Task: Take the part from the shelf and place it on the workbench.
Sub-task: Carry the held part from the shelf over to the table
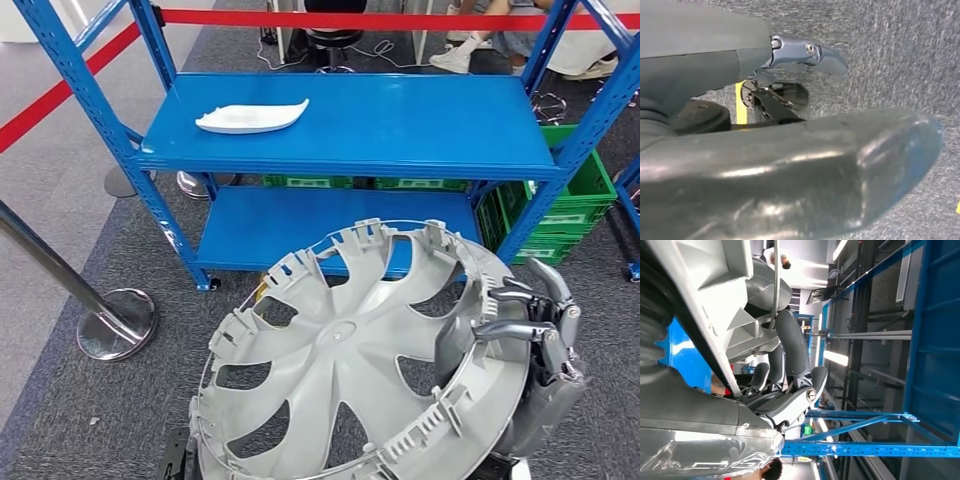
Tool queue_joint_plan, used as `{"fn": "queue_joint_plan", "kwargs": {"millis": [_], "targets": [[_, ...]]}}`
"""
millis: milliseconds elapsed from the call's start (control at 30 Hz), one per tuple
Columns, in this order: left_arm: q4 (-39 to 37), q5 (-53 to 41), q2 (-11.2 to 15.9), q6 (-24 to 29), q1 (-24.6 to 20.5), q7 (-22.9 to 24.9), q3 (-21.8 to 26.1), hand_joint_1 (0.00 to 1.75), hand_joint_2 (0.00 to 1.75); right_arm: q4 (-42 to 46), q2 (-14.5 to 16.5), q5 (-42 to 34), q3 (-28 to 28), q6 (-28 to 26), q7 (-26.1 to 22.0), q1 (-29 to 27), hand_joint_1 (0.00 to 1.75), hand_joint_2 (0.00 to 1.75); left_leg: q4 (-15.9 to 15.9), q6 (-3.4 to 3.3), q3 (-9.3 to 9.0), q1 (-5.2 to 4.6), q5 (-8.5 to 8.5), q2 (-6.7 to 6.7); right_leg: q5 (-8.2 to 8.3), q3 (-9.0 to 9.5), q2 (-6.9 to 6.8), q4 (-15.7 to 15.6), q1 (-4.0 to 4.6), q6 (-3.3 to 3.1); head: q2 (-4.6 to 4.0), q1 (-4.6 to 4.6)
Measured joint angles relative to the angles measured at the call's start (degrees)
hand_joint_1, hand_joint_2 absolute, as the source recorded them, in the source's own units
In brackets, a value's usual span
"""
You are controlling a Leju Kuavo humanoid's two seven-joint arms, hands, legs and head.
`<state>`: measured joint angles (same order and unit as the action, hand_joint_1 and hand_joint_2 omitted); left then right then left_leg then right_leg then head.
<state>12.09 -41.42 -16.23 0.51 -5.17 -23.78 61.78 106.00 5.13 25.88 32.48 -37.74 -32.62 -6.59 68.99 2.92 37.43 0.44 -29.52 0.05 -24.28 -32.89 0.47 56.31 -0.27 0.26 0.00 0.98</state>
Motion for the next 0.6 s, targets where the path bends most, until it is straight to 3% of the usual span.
{"fn": "queue_joint_plan", "kwargs": {"millis": [67,133,200,267,300,367,433,467,500,600], "targets": [[0.0,-0.1,0.0,0.0,-0.1,-0.2,0.0,0.00,1.75,0.4,0.0,0.1,0.0,0.0,-0.1,-0.1,1.75,1.75,-8.4,-0.25,-5.68,-0.04,2.52,-0.02,0.44,-0.42,0.06,0.1,0.05,0.42,0.00,0.03],[0.0,-0.2,-0.1,0.1,-0.3,-0.4,-0.1,0.00,1.75,0.7,0.0,0.0,0.0,0.0,-0.1,-0.2,1.75,1.75,-13.8,-0.70,-8.90,-0.14,2.92,-0.10,0.89,-0.80,0.05,0.3,0.25,1.04,0.00,0.02],[0.0,-0.3,-0.2,0.0,-0.4,-0.7,-0.1,0.00,1.75,0.9,-0.1,-0.3,0.0,0.2,-0.1,-0.3,1.75,1.75,-14.5,-1.46,-8.88,-0.21,2.81,-0.13,1.35,-1.11,0.01,0.4,0.32,1.70,0.00,-0.01],[0.0,-0.4,-0.3,-0.2,-0.3,-1.0,-0.1,0.00,1.75,1.1,-0.1,-0.5,0.0,0.3,-0.1,-0.4,1.75,1.75,-14.5,-2.36,-8.52,-0.09,3.21,-0.05,0.37,-1.87,-0.02,1.6,0.21,2.25,-0.01,-0.12],[0.0,-0.4,-0.3,-0.6,-0.3,-1.4,-0.1,0.00,1.75,1.1,-0.2,-0.5,0.0,0.3,-0.1,-0.4,1.75,1.75,-14.6,-2.75,-8.32,0.00,3.47,0.00,-1.17,-2.85,-0.04,3.8,0.17,2.52,-0.01,-0.25],[0.0,-0.2,-0.3,-2.1,-0.2,-2.9,-0.2,0.00,1.75,1.2,-0.3,-0.7,0.0,0.3,-0.1,-0.6,1.75,1.75,-14.5,-3.19,-7.80,-0.01,3.89,0.07,-5.55,-6.05,-0.09,11.6,0.11,3.01,-0.01,-0.56],[0.0,0.0,-0.3,-3.3,-0.1,-4.1,-0.2,0.00,1.75,1.2,-0.4,-0.9,-0.1,0.3,-0.1,-0.8,1.75,1.75,-14.5,-3.29,-7.29,-0.08,4.31,0.13,-7.89,-8.12,-0.09,17.5,0.10,3.19,-0.01,-0.61],[0.0,0.0,-0.2,-3.3,-0.1,-4.0,-0.2,0.00,1.75,1.2,-0.4,-1.0,-0.1,0.3,-0.1,-1.0,1.75,1.75,-14.4,-3.26,-7.08,-0.10,4.51,0.14,-7.50,-7.62,-0.09,17.3,0.10,3.14,-0.01,-0.61],[0.0,0.0,-0.2,-3.1,-0.1,-3.6,-0.2,0.00,1.75,1.2,-0.4,-1.0,-0.2,0.4,-0.1,-1.0,1.75,1.75,-14.2,-3.21,-6.90,-0.11,4.67,0.11,-6.13,-5.85,-0.09,14.7,0.10,3.01,0.00,-0.61],[0.0,-0.4,-0.2,-2.4,-0.1,-2.4,-0.2,0.00,1.75,1.2,-0.4,-0.2,-0.3,0.5,0.0,-1.0,1.75,1.75,-13.6,-2.71,-6.23,-0.31,4.97,-0.04,-2.03,1.02,-0.05,3.0,0.20,2.36,-0.01,-0.60]]}}
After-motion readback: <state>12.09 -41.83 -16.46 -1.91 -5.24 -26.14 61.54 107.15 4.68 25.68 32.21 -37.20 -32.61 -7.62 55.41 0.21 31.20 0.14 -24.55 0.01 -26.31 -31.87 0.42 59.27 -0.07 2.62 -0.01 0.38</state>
